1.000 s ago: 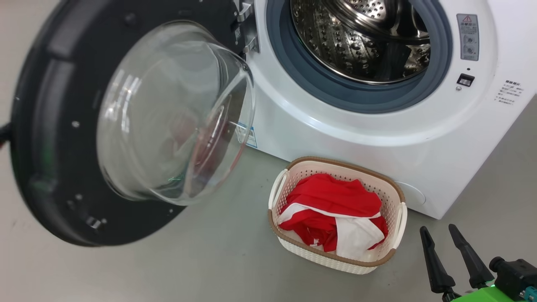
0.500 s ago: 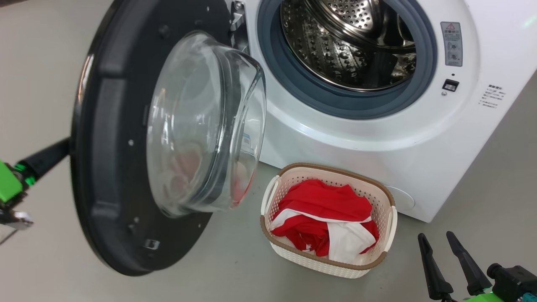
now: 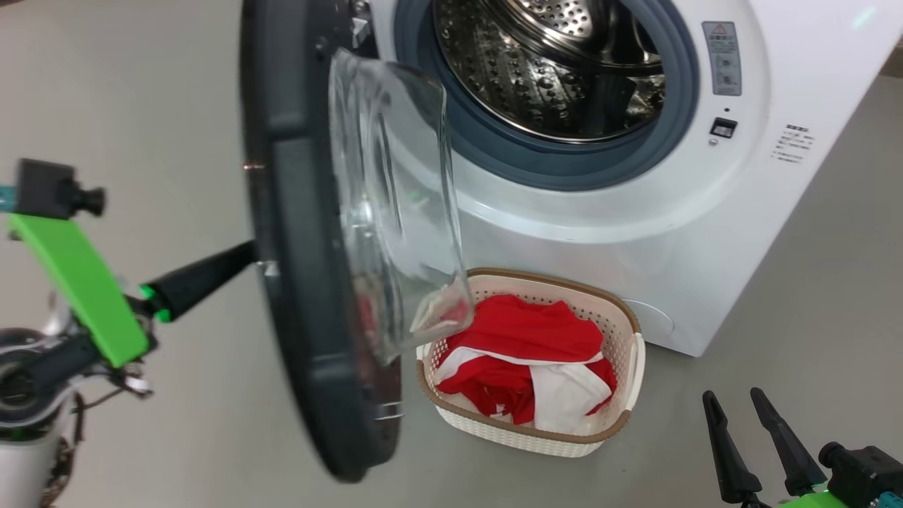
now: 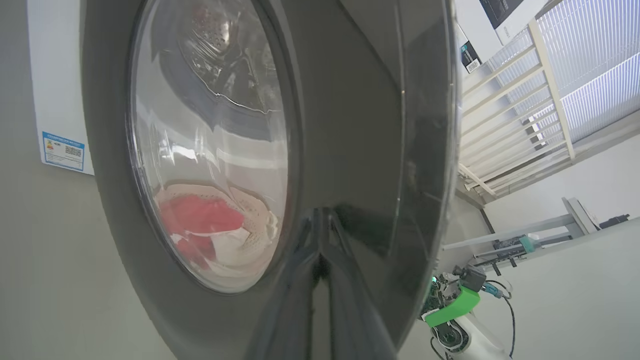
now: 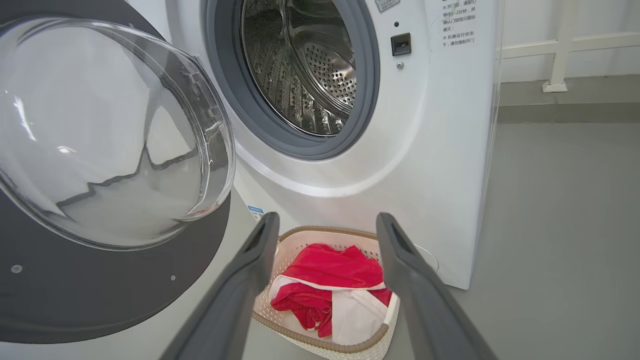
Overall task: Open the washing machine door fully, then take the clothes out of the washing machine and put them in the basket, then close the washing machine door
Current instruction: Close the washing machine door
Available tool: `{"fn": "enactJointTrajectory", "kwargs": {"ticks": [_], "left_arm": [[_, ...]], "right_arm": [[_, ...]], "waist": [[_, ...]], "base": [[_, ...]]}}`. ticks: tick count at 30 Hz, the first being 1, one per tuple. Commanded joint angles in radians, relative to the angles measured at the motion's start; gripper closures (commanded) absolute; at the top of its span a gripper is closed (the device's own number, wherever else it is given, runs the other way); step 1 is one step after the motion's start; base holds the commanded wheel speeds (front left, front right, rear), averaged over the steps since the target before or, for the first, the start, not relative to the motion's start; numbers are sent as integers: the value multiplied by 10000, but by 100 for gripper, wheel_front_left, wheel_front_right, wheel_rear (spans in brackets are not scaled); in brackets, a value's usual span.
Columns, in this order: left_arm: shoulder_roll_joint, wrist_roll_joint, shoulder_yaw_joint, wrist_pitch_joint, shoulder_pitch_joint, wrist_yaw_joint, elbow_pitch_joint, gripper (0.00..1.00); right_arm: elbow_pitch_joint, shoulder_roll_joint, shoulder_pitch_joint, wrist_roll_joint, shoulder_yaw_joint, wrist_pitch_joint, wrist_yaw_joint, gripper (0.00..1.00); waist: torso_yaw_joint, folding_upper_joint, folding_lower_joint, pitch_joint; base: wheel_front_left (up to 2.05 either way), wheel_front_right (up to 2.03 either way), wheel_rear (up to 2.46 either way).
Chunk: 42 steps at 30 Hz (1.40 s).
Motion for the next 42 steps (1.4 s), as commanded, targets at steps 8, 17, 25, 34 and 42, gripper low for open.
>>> {"fn": "enactJointTrajectory", "kwargs": {"ticks": [8,17,25,34,42], "left_arm": [[-265,2,-146,-511,-533,-71,-1077,100],[-630,233,-571,-1212,-897,-71,-917,100],[-526,340,-830,-1945,-806,-71,-594,100],[-372,259,-860,-3175,103,-71,-296,28],[-343,65,-850,-4317,1323,-71,0,0]], "right_arm": [[-265,-96,-309,-192,162,-65,4,0],[-255,-77,-385,-197,137,-65,4,0],[-259,-26,-412,-195,100,-65,4,0],[-189,33,-390,-212,221,-65,4,0],[-166,128,-222,-221,346,-65,4,0]], "waist": [[-575,0,0,139],[-849,0,0,228],[-850,0,0,254],[-641,0,0,72],[-407,0,0,-252]], "base": [[0,0,0],[0,0,0],[0,0,0],[0,0,0],[0,0,0]]}}
